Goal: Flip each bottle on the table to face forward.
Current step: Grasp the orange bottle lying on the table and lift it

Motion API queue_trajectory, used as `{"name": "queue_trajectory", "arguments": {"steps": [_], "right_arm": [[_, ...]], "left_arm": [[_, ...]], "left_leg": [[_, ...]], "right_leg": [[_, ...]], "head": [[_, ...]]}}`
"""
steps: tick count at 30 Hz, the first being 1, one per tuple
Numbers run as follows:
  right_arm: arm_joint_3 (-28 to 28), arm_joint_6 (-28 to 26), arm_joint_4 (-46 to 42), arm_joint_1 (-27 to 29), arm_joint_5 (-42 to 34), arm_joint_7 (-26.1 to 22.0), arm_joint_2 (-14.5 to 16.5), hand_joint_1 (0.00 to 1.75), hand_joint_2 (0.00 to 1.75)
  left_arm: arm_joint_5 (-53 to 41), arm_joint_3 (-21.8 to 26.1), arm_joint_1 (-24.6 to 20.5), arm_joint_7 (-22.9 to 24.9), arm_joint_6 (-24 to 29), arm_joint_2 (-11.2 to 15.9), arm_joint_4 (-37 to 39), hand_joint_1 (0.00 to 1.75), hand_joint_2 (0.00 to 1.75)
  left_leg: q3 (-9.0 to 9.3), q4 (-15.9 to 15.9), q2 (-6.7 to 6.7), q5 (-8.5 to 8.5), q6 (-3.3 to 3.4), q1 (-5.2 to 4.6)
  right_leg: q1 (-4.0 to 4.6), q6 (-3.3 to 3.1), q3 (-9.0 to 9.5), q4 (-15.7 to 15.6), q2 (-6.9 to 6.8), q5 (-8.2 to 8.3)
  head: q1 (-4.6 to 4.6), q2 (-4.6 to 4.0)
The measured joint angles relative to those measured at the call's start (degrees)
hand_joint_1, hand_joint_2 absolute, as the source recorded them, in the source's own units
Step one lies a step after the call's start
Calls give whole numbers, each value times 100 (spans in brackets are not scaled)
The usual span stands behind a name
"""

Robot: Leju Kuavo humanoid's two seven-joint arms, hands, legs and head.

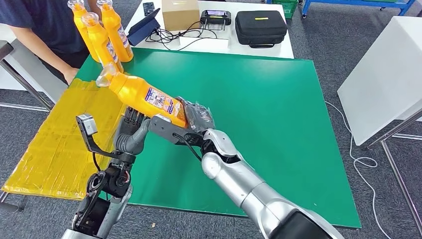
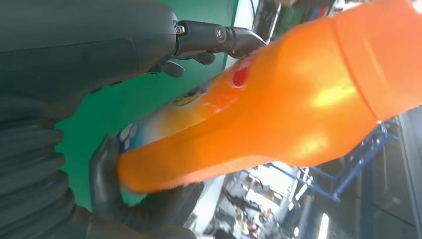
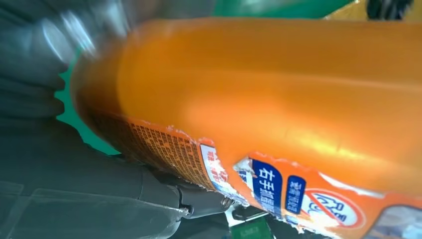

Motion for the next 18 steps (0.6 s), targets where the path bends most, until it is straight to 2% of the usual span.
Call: {"name": "queue_trajectory", "arguments": {"steps": [7,18], "right_arm": [[750,-34,-230,208,447,231,45,175,175],[990,73,-702,482,978,232,41,175,175]], "left_arm": [[-235,191,-136,-72,183,2,159,0,175],[-246,469,85,-100,223,41,103,0,175]], "left_leg": [[-2,-1,3,0,-1,5],[-5,-1,0,0,-1,2]], "right_leg": [[2,-2,-3,0,3,-1],[0,-2,-2,0,1,-1]], "head": [[-1,-1],[1,0]]}}
